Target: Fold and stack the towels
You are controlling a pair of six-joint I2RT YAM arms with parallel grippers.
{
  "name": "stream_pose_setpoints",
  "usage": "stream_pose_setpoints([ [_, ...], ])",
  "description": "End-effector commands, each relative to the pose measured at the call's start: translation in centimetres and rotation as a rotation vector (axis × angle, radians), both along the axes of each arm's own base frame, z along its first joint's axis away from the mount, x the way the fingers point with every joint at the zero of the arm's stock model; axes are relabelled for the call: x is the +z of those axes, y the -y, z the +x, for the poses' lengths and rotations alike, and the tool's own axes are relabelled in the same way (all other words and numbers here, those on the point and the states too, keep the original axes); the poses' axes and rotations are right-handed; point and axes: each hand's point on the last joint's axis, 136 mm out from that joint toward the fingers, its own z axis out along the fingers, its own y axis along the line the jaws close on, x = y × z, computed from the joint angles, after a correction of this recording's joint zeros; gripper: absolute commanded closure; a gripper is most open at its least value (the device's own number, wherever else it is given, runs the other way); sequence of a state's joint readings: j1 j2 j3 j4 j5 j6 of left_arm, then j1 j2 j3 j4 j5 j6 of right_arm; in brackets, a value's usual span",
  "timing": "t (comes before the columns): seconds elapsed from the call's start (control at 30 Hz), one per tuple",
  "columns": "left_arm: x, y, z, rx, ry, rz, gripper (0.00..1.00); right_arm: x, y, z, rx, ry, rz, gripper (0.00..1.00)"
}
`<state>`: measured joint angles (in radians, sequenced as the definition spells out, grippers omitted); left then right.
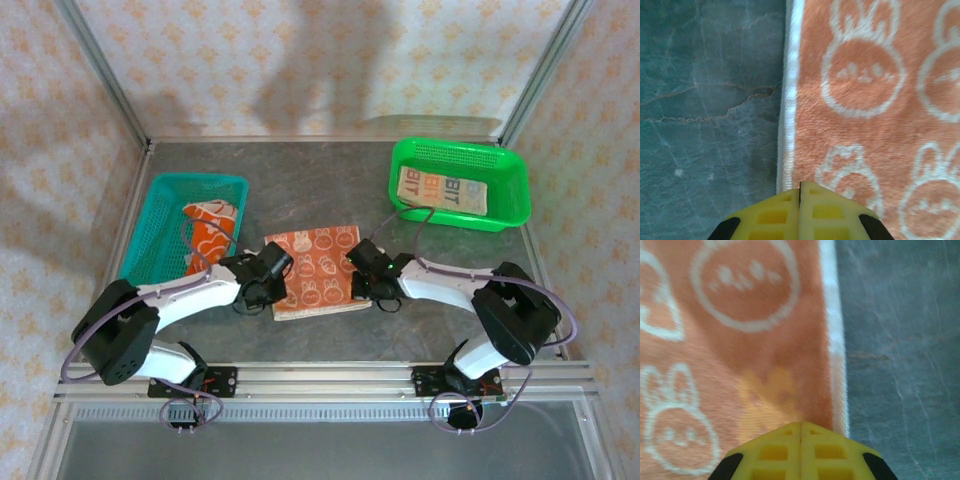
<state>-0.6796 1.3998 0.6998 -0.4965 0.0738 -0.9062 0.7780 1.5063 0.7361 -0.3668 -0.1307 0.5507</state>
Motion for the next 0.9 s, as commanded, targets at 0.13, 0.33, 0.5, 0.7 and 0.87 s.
stream_pose_setpoints([
  [0.13, -1.7, 0.8, -2.0, -0.077, -0.020, 0.027, 1.00, -1.4, 2.5, -2.6, -0.047, -0.020, -0.016, 1.00],
  [0.33, 0.3, 0.5, -1.9, -0.081, 0.024, 0.036, 1.00, 0.0, 3.0, -3.4, -0.042, 0.005, 0.008, 1.00],
  [0.5, 3.5, -0.2, 0.2, -0.078, 0.093, 0.046, 1.00, 2.6, 2.4, -1.7, -0.032, 0.063, -0.006, 1.00],
  [0.7, 5.7, -1.6, 5.2, -0.028, 0.151, 0.040, 1.00, 5.2, 0.8, 2.8, -0.050, 0.136, -0.033, 1.00],
  [0.87, 6.8, -2.0, 9.9, -0.020, 0.192, 0.069, 1.00, 5.7, 0.1, 7.9, -0.090, 0.145, -0.029, 0.95],
])
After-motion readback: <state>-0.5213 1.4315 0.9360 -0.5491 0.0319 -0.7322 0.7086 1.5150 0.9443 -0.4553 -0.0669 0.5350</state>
